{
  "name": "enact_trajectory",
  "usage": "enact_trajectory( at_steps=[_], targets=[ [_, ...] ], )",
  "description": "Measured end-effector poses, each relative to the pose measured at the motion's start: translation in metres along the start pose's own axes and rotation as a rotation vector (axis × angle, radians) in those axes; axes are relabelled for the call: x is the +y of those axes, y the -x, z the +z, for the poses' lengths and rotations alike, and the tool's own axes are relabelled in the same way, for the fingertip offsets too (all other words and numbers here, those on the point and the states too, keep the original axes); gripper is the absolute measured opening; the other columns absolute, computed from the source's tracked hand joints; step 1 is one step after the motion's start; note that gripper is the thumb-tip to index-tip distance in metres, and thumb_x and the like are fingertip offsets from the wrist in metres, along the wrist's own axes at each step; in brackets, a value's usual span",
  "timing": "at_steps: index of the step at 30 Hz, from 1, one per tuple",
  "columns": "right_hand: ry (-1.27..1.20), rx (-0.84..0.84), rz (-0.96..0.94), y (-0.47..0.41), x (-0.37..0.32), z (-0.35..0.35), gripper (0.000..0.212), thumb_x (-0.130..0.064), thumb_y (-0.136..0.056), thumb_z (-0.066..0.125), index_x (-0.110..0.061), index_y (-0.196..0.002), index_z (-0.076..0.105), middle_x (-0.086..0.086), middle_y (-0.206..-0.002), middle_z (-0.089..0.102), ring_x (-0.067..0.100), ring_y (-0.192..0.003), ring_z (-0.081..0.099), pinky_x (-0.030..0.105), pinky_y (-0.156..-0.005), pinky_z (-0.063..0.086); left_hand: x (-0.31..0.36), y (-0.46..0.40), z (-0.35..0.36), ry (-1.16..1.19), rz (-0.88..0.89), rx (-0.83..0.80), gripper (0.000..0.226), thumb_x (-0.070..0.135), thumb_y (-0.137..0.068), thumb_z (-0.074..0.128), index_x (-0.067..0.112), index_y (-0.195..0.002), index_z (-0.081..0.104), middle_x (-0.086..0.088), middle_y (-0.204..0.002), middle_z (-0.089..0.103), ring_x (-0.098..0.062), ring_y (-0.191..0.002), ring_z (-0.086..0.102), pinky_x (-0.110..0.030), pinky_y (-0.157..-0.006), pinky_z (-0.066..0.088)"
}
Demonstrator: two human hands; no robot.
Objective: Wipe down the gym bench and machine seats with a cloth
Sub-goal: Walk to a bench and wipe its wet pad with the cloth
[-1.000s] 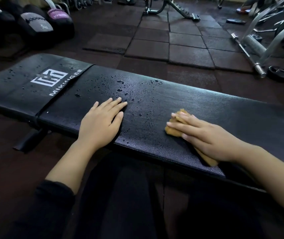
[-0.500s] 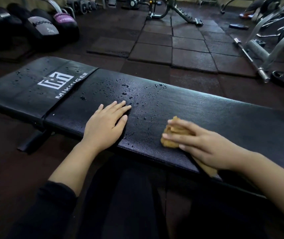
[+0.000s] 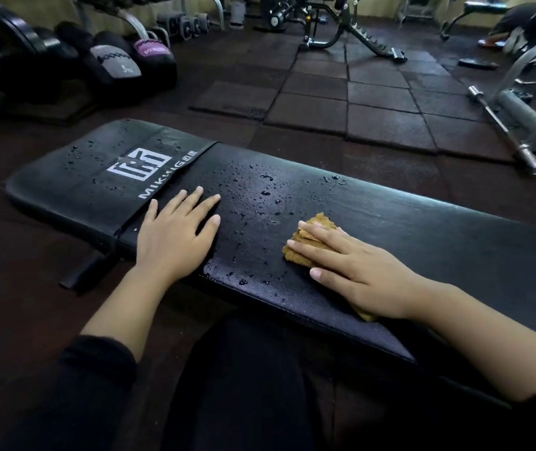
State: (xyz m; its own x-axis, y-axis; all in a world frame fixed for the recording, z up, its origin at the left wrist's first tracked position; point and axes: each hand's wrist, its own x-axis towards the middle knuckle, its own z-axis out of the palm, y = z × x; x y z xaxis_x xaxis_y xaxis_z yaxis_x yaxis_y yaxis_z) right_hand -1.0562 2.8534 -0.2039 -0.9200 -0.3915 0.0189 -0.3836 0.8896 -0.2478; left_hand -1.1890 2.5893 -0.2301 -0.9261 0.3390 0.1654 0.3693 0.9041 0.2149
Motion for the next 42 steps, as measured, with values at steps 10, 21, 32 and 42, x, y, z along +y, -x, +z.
enact_trajectory(
  at_steps=[10, 21, 32, 42],
  targets=[
    [0.027, -0.038, 0.059, -0.136, 0.041, -0.01, 0.045, -0.033, -0.102, 0.026, -0.039, -0.147, 0.019, -0.005, -0.158, 0.011, 0.013, -0.146, 0.003, 0.03, -0.117, -0.001, 0.0, 0.001, 0.005, 0.001, -0.002, 0.068, 0.061, 0.059, -0.089, 0.011, 0.048, -0.146, 0.03, 0.017, -0.158, 0.022, -0.006, -0.147, 0.014, -0.039, -0.119, 0.003],
    [0.05, 0.077, 0.263, -0.095, 0.071, -0.02, 0.047, -0.029, -0.102, 0.032, -0.034, -0.147, 0.021, -0.003, -0.158, 0.013, 0.015, -0.144, 0.013, 0.02, -0.112, 0.005, 0.001, -0.001, 0.008, 0.032, -0.01, 0.117, 0.063, 0.059, -0.086, 0.013, 0.047, -0.142, 0.038, 0.019, -0.155, 0.029, -0.006, -0.145, 0.02, -0.039, -0.119, 0.008],
    [-0.086, 0.022, 0.156, -0.188, 0.086, -0.019, 0.043, -0.023, -0.103, 0.03, -0.027, -0.145, 0.03, -0.003, -0.155, 0.023, 0.011, -0.145, 0.014, 0.017, -0.113, 0.004, -0.003, 0.0, 0.008, 0.042, 0.002, 0.109, 0.067, 0.062, -0.084, 0.007, 0.049, -0.143, 0.034, 0.02, -0.156, 0.025, -0.005, -0.146, 0.018, -0.036, -0.119, 0.005],
    [0.092, 0.111, 0.195, -0.093, 0.065, -0.009, 0.048, -0.031, -0.101, 0.029, -0.032, -0.148, 0.02, -0.003, -0.157, 0.015, 0.014, -0.145, 0.011, 0.022, -0.114, 0.003, -0.001, -0.001, 0.01, 0.042, -0.015, 0.129, 0.06, 0.058, -0.086, 0.017, 0.047, -0.141, 0.039, 0.019, -0.155, 0.029, -0.006, -0.145, 0.021, -0.036, -0.119, 0.007]
  ],
)
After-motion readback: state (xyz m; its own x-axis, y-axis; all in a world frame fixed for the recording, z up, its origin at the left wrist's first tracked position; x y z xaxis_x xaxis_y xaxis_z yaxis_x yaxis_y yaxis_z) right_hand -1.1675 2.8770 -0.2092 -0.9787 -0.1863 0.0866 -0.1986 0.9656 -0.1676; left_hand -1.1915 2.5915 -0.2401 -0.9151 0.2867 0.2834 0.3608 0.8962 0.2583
